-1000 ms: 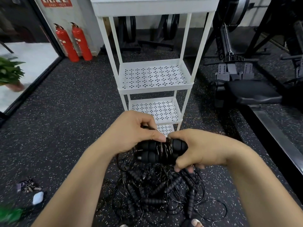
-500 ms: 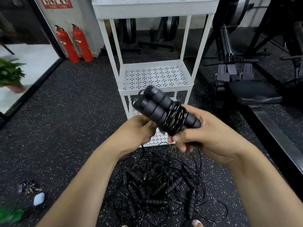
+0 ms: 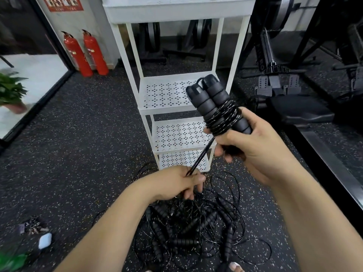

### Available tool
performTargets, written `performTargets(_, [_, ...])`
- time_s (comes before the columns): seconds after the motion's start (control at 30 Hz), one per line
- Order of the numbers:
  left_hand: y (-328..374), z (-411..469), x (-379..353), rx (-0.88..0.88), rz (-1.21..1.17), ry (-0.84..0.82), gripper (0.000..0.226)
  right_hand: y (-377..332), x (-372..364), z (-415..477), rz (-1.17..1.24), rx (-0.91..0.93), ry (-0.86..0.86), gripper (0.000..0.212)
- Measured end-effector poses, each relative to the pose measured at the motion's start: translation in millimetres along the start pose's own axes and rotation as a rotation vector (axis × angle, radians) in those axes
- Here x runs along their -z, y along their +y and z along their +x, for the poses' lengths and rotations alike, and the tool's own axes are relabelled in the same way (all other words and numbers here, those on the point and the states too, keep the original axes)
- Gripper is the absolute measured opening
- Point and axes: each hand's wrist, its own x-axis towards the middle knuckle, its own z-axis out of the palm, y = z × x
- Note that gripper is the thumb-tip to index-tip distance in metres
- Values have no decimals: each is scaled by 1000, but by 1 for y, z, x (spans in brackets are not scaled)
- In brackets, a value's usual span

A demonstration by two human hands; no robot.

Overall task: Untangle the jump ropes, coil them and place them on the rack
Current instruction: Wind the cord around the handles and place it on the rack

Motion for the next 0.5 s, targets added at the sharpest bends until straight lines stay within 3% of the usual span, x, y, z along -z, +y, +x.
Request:
performTargets(0.1, [-9,0,5,148,114,-35,49,-1,1,0,-19,27,41,38])
performTargets(0.23, [-31,5,13,218,194,-67,11,-1,1,1,-42,59,65,35])
performTargets(0.3, [-39,7,13,279,218,-33,31,0,0,1,-87,67,61,33])
performTargets(0.4, [-45,5,18,343,274,77,84,1,1,2,-155,71,70,31])
performTargets(0.5, [-39,-1,20,243,236,79,95,3,3,4,-187,64,65,31])
